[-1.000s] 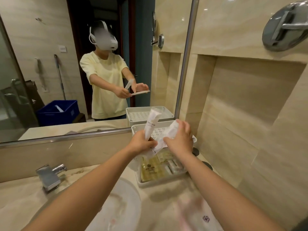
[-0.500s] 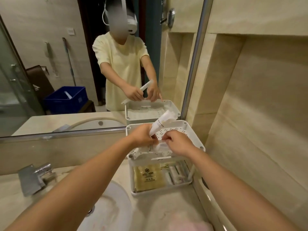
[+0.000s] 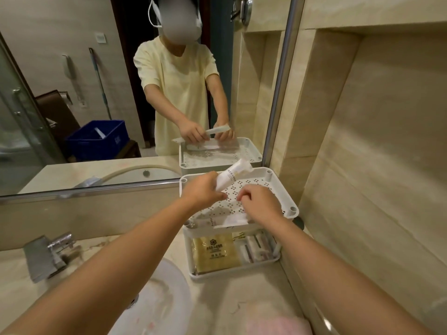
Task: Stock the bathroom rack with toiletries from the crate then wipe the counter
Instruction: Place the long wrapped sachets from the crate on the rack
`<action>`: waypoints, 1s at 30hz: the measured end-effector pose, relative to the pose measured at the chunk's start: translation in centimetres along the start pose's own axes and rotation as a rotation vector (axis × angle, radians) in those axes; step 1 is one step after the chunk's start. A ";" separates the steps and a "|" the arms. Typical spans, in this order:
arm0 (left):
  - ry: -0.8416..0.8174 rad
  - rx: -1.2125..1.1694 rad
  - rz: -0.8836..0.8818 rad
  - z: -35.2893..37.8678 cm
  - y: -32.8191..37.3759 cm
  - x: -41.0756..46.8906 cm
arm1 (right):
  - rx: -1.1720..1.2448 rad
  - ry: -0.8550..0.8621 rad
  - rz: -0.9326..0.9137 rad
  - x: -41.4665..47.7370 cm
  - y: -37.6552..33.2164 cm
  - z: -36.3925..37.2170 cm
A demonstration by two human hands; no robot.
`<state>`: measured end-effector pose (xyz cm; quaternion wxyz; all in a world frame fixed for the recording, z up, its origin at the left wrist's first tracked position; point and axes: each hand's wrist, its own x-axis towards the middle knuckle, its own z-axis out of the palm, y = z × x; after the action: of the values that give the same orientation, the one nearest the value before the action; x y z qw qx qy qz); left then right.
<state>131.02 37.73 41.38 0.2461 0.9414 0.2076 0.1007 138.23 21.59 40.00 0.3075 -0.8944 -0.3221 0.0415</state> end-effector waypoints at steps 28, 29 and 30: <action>0.201 -1.005 -0.064 -3.7 6.0 -0.7 | 0.906 -0.006 0.155 1.4 -4.7 -4.5; 0.206 -1.024 -0.068 -3.7 5.9 -0.8 | 0.897 -0.020 0.146 1.4 -4.7 -4.4; 0.212 -1.040 -0.073 -3.6 5.9 -0.9 | 0.889 -0.039 0.138 1.4 -4.7 -4.2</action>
<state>131.13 34.21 47.40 0.6611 0.6720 0.1865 0.2766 137.84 23.09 46.29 0.6524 -0.6937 -0.2183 0.2133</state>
